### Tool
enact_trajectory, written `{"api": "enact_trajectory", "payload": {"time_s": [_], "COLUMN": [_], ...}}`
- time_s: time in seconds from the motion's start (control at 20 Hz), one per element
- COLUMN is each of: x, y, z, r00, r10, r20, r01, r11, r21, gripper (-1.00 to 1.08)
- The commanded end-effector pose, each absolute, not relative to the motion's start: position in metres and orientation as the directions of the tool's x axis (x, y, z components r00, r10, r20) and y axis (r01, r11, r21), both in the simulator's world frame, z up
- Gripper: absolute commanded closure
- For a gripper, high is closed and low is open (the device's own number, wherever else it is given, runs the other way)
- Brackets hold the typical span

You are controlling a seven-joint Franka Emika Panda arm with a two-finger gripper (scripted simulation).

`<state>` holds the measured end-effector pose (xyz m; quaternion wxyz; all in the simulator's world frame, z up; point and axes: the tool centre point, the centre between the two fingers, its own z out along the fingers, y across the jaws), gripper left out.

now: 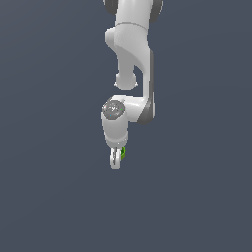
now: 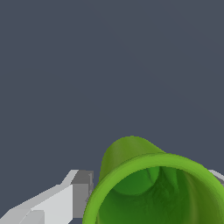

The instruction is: Pick up the object and move it to a goal position.

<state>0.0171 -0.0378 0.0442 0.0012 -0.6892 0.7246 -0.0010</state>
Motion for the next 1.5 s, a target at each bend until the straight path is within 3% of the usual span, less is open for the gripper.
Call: {"api": "enact_trajectory", "payload": {"time_s": [0.0,0.7,1.45], "x": [0.016,0.021,0.048], "y": [-0.038,-0.017,0.108], "z": [0.042,0.059,0.157], "r00": [-0.05,-0.05,-0.051], "r10": [-0.999,-0.999,-0.999], "r20": [0.0,0.0,0.002], "r01": [-0.999,-0.999,-0.999], "r11": [0.05,0.05,0.051], "r21": [0.0,-0.001,-0.001], "gripper": [1.08,1.08,1.08]}}
